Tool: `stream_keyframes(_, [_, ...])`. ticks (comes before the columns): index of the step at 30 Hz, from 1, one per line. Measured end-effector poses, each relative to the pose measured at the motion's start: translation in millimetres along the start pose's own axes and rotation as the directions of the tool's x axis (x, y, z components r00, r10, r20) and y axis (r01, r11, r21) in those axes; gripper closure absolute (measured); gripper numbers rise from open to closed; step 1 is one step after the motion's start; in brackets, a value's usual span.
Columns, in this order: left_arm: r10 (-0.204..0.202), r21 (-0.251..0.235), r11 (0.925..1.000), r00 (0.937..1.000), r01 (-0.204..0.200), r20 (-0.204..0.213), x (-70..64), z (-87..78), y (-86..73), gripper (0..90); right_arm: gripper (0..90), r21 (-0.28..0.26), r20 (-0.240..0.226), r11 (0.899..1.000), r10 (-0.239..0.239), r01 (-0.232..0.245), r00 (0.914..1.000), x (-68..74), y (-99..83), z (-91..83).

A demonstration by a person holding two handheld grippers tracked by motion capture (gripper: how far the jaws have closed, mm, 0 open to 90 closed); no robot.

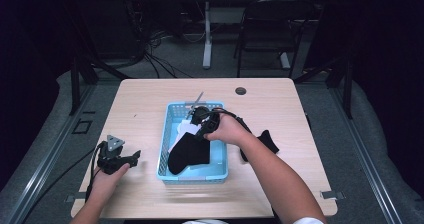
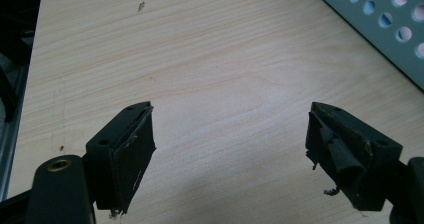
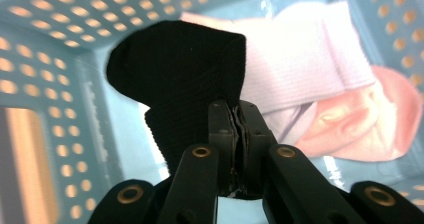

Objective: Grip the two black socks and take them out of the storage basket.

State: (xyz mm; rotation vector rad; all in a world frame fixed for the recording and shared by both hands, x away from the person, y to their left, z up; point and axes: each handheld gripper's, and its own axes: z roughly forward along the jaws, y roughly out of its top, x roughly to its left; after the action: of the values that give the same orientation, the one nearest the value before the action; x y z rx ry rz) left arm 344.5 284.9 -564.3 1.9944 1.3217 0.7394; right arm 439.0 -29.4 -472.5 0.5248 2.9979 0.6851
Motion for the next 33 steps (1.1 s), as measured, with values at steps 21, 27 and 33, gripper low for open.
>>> stream_keyframes(21, [0.014, 0.009, 0.9999, 0.9999, -0.014, -0.005, -2.0, 0.9, -0.6, 19.6, 86.9, -0.333, 0.05, 0.941, -0.046, 0.061, 0.9976, 35.2, -17.9, -78.9])
stream_keyframes(27, [0.013, 0.009, 0.9999, 0.9999, -0.013, -0.006, -2.1, 0.7, -0.5, 19.6, 86.9, -0.31, 0.091, 0.949, -0.025, 0.052, 0.9955, 32.2, -27.2, -93.0])
stream_keyframes(33, [0.014, 0.01, 0.9999, 0.9999, -0.014, -0.006, -2.0, 1.0, -0.6, 19.6, 86.9, -0.301, 0.123, 0.953, -0.007, 0.044, 0.9924, 30.3, -37.7, -113.2])
